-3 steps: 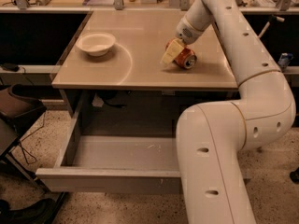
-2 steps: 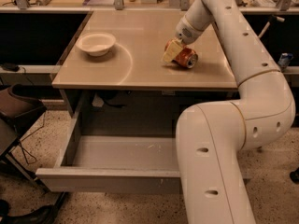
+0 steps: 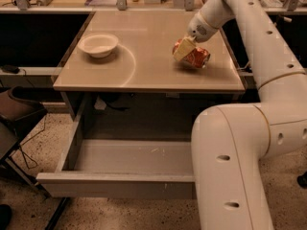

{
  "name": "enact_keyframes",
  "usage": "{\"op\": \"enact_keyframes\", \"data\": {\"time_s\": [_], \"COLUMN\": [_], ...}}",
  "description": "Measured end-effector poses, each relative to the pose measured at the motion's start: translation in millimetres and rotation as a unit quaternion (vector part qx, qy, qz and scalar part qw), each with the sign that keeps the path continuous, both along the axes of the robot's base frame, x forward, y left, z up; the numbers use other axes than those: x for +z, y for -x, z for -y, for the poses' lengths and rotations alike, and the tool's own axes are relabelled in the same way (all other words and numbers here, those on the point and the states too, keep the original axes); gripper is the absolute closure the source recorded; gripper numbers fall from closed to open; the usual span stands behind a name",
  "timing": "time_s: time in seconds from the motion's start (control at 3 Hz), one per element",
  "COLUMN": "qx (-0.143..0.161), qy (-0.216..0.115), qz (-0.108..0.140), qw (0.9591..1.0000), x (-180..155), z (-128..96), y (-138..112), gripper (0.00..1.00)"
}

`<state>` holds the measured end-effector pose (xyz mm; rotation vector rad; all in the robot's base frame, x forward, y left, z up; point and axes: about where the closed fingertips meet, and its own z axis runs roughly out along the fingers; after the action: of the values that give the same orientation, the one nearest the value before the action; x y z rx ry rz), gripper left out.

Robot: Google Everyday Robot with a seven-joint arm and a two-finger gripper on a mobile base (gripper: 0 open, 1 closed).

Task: Place coke can into top drawer

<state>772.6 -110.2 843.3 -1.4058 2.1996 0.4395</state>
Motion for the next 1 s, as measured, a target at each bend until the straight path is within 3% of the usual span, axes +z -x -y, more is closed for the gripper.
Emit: {"op": "enact_keyframes", "data": {"time_s": [0.33,0.67,1.0], "qx": [-0.011,-0.063,-0.1], "qy": [-0.039,-0.072,-0.1], "qz": [0.027,0.096,0.155], "qw": [0.9988,0.9908,0.9778], "x": [50.4,115.8,184.5], "z": [36.8,91.1,111.8], "y": [34.4,76.3,141.8], "gripper": [1.0,1.0,1.0]}}
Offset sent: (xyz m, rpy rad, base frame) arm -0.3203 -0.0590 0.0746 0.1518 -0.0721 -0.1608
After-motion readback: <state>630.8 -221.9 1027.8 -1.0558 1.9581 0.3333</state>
